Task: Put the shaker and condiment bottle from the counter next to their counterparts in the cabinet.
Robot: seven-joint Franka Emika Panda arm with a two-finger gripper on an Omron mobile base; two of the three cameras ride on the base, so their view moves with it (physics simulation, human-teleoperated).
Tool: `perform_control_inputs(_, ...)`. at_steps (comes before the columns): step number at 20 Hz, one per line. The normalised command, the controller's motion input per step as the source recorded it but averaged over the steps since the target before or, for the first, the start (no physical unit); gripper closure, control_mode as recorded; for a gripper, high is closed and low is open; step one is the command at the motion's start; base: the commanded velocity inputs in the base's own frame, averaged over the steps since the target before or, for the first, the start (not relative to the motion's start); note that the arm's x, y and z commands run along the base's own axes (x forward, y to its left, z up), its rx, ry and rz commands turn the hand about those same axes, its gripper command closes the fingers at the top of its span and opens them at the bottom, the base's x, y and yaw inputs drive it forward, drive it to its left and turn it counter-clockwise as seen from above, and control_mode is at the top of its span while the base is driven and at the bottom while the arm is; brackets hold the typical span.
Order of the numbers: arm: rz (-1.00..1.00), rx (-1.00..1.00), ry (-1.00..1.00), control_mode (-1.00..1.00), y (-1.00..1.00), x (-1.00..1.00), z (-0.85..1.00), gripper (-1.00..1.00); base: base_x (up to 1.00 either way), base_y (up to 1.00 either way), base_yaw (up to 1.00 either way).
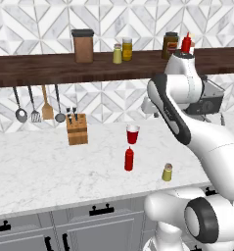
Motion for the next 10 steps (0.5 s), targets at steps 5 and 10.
perform_control_inputs(5, 0.00, 0.00, 0.00, -1.00, 0.11, 0.00, -0.12, -1.00, 0.00, 0.00, 0.00)
perform_control_inputs(10, 0.06, 0.00, 0.00, -1.00, 0.31, 0.00, -0.50, -1.00, 0.00, 0.00, 0.00)
